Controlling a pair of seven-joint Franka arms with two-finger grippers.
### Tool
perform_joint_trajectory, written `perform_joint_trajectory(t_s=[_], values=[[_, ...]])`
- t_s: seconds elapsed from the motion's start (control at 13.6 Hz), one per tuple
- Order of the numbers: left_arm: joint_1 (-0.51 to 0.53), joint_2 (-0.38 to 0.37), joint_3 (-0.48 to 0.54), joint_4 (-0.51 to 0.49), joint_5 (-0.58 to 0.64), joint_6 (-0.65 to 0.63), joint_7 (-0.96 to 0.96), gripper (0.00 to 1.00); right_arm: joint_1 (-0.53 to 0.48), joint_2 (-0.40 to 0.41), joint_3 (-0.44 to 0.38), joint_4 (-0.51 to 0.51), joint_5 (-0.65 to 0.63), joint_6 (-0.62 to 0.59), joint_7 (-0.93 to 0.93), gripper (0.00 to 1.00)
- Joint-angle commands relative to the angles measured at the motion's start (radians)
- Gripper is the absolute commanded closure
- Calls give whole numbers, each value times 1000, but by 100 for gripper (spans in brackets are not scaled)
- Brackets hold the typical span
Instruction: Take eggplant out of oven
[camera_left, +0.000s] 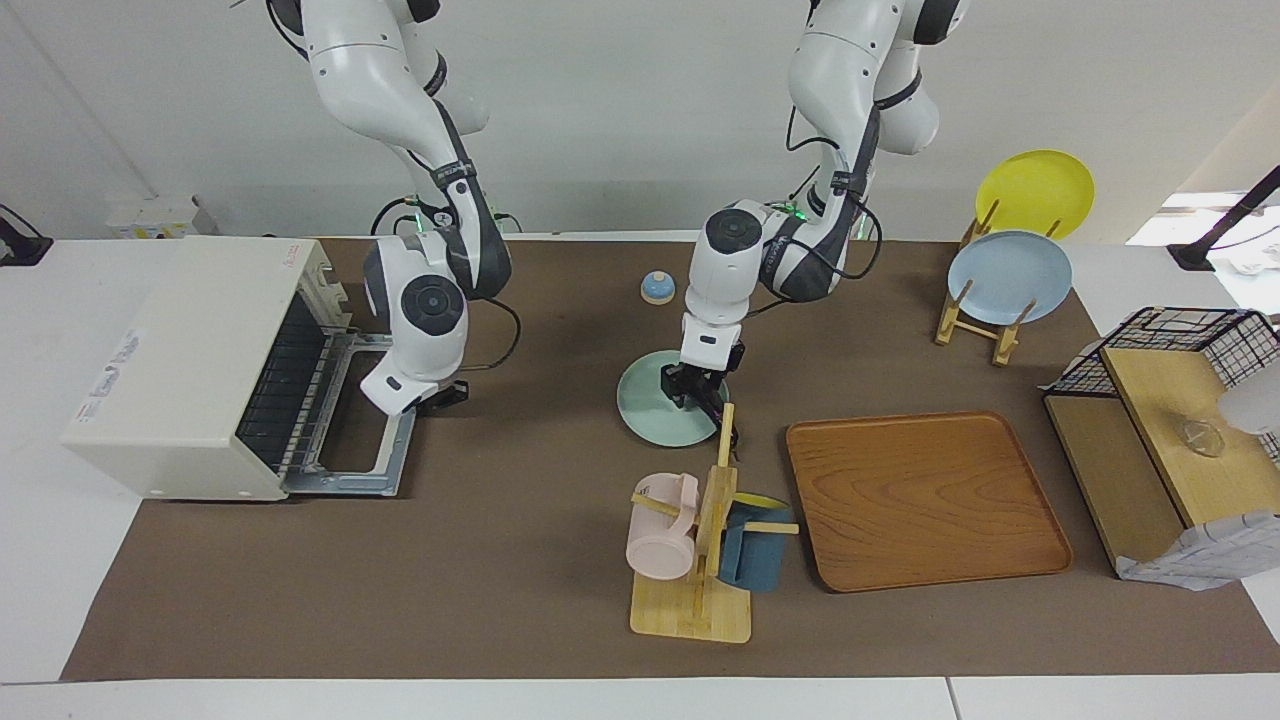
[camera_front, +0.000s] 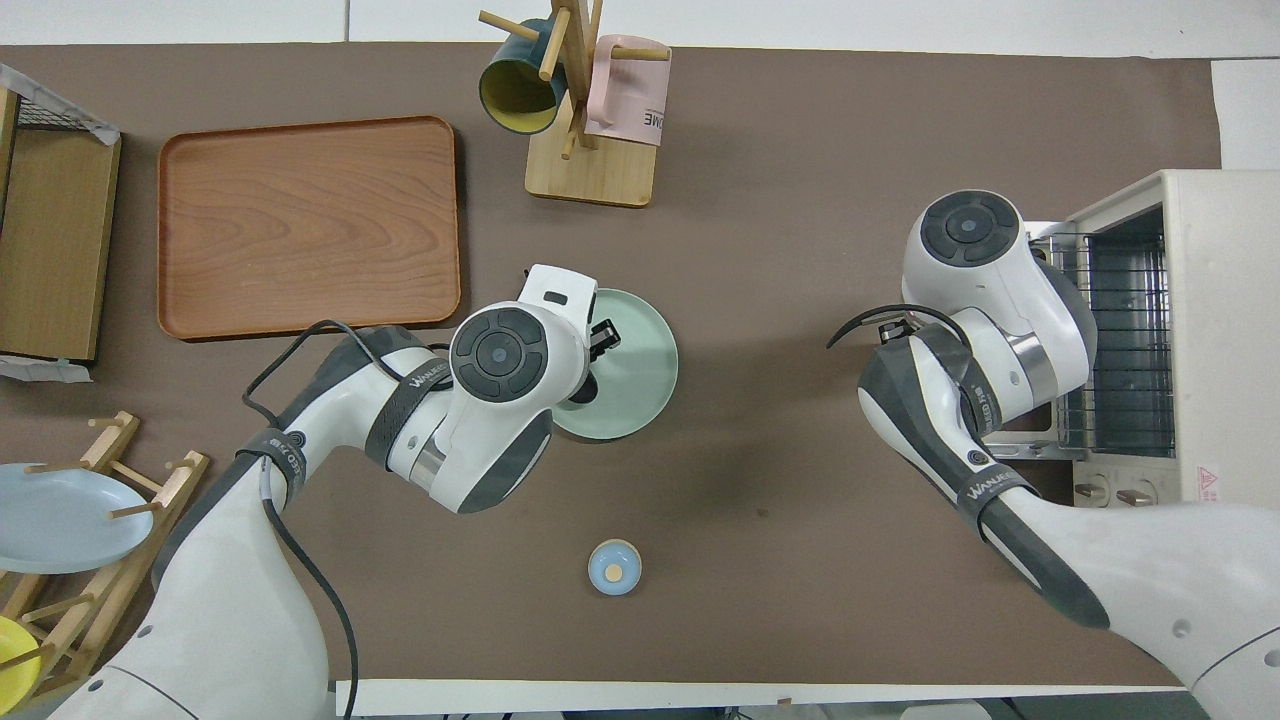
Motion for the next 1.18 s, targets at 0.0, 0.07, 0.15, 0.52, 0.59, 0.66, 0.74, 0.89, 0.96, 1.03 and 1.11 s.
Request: perform_joint_trajectory(t_s=[0.0, 0.07, 0.15, 0.52, 0.59, 0.66, 0.74, 0.89, 0.96, 1.03, 1.11], values=[[-5, 2, 8, 17, -4, -9, 11, 100, -25, -13, 4, 65, -53, -73, -88, 99], [1, 2, 9, 47, -15, -49, 11, 100, -41, -22, 4, 78, -45, -81, -135, 99], [9, -1, 11, 70, -15, -95, 16, 100, -82, -44, 4, 79, -42, -88, -198, 99], [306, -47, 19, 113, -20, -273, 602, 97, -184, -136, 4, 84, 16, -144, -398, 98], [351, -43, 20, 130, -18, -293, 705, 98, -205, -144, 4, 96, 27, -167, -419, 96], [391, -29, 22, 153, -20, -296, 778, 100, -231, -148, 4, 108, 44, -188, -450, 94], [443, 6, 20, 178, -12, -289, 816, 100, -264, -156, 4, 124, 79, -202, -503, 92], [459, 118, 22, 288, 8, -276, 850, 99, -291, -164, 4, 194, 169, -271, -541, 72], [460, 127, 22, 301, 29, -287, 853, 82, -292, -162, 3, 264, 208, -342, -539, 48], [451, 127, 23, 296, 46, -285, 843, 6, -293, -164, 3, 347, 263, -419, -541, 0], [448, 123, 31, 295, 51, -304, 843, 0, -296, -171, 1, 424, 303, -487, -539, 0]])
